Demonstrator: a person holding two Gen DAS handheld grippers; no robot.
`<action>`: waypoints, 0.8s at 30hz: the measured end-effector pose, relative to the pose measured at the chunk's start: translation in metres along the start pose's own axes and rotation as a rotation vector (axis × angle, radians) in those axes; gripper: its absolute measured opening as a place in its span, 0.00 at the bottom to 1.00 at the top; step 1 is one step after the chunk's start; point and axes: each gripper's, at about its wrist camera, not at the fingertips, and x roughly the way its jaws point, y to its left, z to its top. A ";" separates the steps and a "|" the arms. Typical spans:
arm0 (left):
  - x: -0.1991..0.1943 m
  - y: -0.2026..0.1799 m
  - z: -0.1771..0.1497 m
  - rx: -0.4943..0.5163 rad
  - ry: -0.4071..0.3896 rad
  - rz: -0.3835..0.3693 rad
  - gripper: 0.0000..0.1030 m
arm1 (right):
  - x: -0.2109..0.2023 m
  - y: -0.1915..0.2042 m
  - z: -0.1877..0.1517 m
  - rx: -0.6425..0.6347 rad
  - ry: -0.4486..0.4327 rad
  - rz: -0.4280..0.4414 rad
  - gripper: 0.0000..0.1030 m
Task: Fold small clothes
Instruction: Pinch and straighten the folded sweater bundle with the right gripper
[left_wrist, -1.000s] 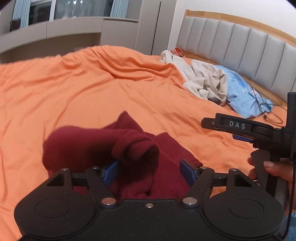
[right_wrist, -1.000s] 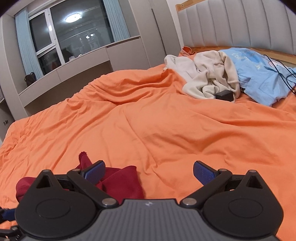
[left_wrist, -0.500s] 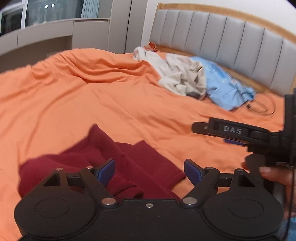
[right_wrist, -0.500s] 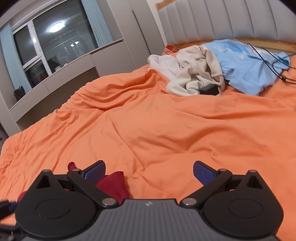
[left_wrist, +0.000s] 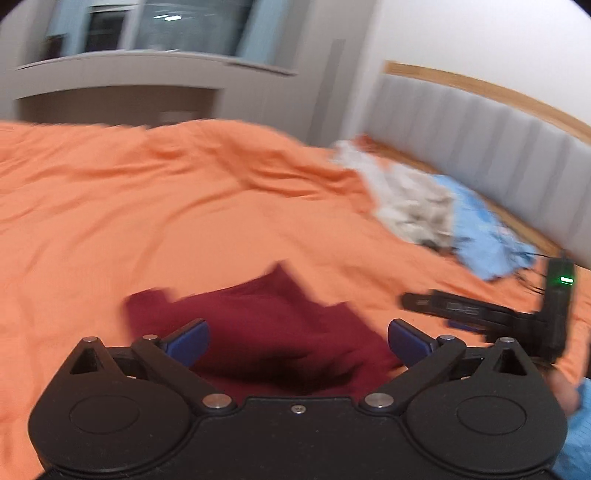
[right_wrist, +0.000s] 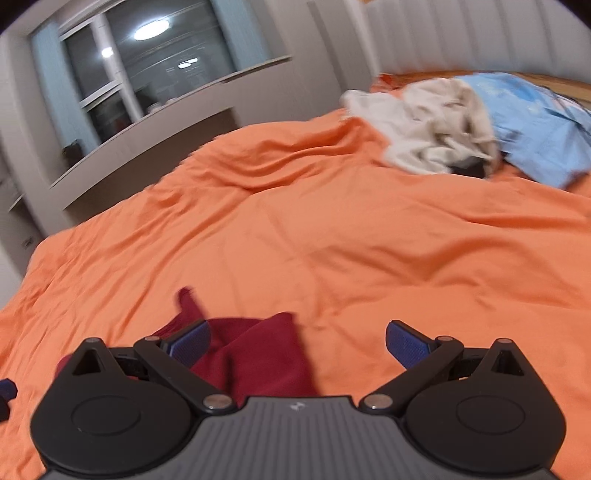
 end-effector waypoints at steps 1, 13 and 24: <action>-0.002 0.009 -0.002 -0.027 0.017 0.050 1.00 | 0.000 0.007 -0.002 -0.026 -0.002 0.021 1.00; -0.009 0.091 -0.039 -0.278 0.137 0.316 0.99 | -0.012 0.097 -0.027 -0.362 -0.039 0.318 1.00; 0.002 0.095 -0.048 -0.276 0.170 0.326 0.99 | -0.006 0.139 -0.051 -0.551 -0.008 0.355 0.45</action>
